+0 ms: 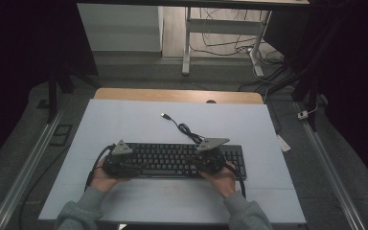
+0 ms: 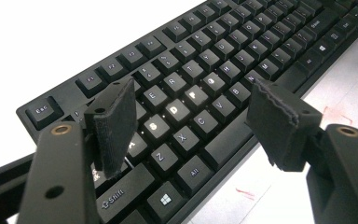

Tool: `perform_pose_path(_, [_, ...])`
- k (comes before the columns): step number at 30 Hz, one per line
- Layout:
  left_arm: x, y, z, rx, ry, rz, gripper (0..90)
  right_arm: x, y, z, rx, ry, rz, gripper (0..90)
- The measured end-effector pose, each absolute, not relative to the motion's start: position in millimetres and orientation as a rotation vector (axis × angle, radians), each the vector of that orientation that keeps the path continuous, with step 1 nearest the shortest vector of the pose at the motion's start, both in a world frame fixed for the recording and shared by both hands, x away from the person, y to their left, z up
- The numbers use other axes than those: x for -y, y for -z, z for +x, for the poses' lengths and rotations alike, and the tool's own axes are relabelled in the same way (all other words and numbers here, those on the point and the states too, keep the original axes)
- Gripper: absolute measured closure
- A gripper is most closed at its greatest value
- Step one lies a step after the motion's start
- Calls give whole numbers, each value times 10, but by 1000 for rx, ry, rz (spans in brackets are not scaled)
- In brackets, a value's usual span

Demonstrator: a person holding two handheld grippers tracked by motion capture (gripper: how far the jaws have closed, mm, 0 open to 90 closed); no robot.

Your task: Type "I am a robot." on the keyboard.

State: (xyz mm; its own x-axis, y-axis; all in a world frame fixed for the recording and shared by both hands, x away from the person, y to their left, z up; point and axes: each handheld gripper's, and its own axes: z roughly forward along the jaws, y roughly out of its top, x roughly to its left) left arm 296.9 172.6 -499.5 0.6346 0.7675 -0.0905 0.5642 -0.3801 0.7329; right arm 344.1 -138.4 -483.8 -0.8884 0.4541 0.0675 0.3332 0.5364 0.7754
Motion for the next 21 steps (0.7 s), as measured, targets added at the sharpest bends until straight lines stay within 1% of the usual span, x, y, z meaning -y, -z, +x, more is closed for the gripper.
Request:
perform_pose_path(9, [-1727, 4998, 2967, -1038, -338, 2091, 326, 1122, 5026, 3499, -2693, -1150, 657, 896])
perform_pose_path(21, [-1722, 5004, 2968, -1032, -338, 2102, 323, 1102, 5083, 3515, -2706, -1113, 674, 896])
